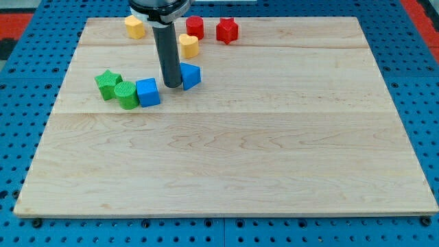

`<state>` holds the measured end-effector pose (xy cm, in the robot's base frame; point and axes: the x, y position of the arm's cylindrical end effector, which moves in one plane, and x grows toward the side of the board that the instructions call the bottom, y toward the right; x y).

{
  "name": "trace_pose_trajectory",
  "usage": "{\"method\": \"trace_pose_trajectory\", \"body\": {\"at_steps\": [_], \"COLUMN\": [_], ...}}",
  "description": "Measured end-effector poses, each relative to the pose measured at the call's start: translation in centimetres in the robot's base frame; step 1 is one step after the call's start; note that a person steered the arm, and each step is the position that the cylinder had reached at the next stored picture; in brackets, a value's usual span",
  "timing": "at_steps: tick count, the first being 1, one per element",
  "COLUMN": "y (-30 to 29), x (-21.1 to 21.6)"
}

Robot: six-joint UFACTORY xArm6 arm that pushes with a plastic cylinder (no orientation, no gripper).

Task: Place the blue triangle vertically below the yellow heart

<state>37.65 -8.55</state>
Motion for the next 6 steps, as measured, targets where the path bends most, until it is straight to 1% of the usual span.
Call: {"method": "trace_pose_trajectory", "body": {"at_steps": [1, 2, 4, 5, 6], "y": [1.1, 6.8, 10.3, 5.5, 1.5], "x": [1.2, 1.2, 0.8, -1.0, -1.6]}}
